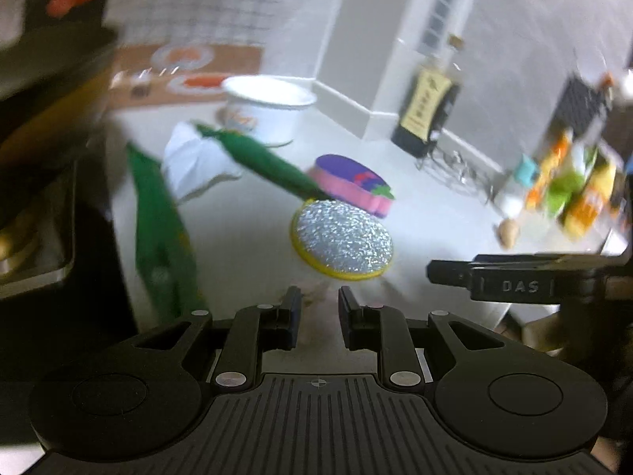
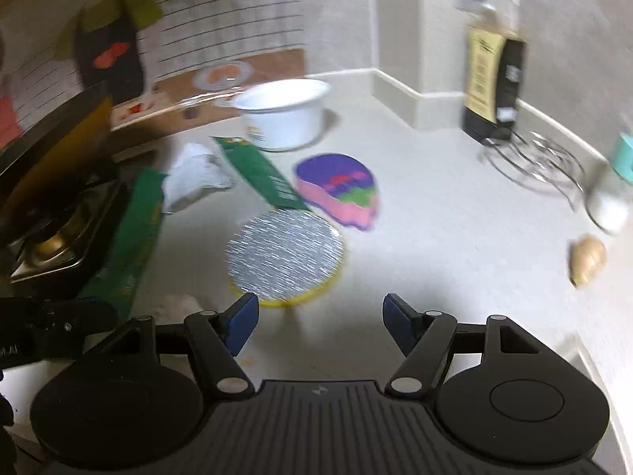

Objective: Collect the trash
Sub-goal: 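Move both grippers back over the counter toward the garlic bulb, then close the left gripper on the garlic bulb while the right gripper reaches the glitter scrubber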

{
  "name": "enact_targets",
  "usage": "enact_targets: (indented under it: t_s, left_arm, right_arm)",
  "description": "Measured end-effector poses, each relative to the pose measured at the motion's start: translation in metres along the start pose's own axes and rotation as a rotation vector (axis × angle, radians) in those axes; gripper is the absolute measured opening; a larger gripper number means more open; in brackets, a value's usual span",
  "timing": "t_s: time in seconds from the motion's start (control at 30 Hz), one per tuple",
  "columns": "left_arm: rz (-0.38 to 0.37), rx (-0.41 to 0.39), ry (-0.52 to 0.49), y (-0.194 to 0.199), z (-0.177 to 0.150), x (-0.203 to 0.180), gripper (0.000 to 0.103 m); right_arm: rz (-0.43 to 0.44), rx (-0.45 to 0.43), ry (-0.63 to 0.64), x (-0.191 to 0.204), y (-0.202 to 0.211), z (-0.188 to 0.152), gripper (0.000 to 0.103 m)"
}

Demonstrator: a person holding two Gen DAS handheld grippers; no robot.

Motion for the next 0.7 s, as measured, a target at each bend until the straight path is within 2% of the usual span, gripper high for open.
enact_targets:
  t_s: [0.07, 0.13, 0.27, 0.37, 0.5, 0.57, 0.6, 0.63, 0.7]
  left_arm:
    - [0.015, 0.002, -0.088, -0.007, -0.001, -0.01, 0.024]
    - [0.022, 0.03, -0.129, -0.014, -0.005, -0.016, 0.024]
    - [0.011, 0.083, -0.172, -0.023, -0.017, -0.024, 0.024]
    - [0.01, 0.081, -0.209, -0.023, -0.021, -0.028, 0.024]
    - [-0.004, 0.08, -0.228, -0.023, -0.023, -0.032, 0.028]
    - [-0.028, 0.075, -0.241, -0.023, -0.025, -0.035, 0.036]
    - [-0.052, 0.074, -0.24, -0.022, -0.026, -0.037, 0.036]
    - [-0.079, 0.084, -0.227, -0.022, -0.028, -0.038, 0.036]
    - [-0.123, 0.158, -0.172, -0.028, -0.036, -0.037, 0.035]
  right_arm:
    - [-0.012, 0.004, -0.014, -0.004, 0.001, -0.004, 0.07]
    - [-0.025, 0.003, -0.019, -0.008, 0.005, -0.006, 0.07]
    - [-0.054, -0.002, -0.028, -0.017, 0.008, -0.01, 0.07]
    - [-0.07, 0.0, -0.045, -0.025, 0.013, -0.014, 0.07]
    - [-0.081, 0.002, -0.052, -0.028, 0.018, -0.017, 0.07]
    - [-0.082, 0.004, -0.052, -0.028, 0.018, -0.018, 0.07]
    - [-0.082, 0.006, -0.052, -0.028, 0.018, -0.019, 0.07]
    - [-0.082, 0.009, -0.053, -0.027, 0.018, -0.02, 0.07]
    - [-0.082, 0.013, -0.05, -0.025, 0.019, -0.021, 0.07]
Point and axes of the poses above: each gripper's, at about its wrist camera, not at the fingertips, and y roughly against the way its jaws point, x to its left, z to its top, the point moved 7 cm from there along -y, roughly the way its jaws point, and after that the axes turned 14 degrees about -x, right-handed, at the moved point
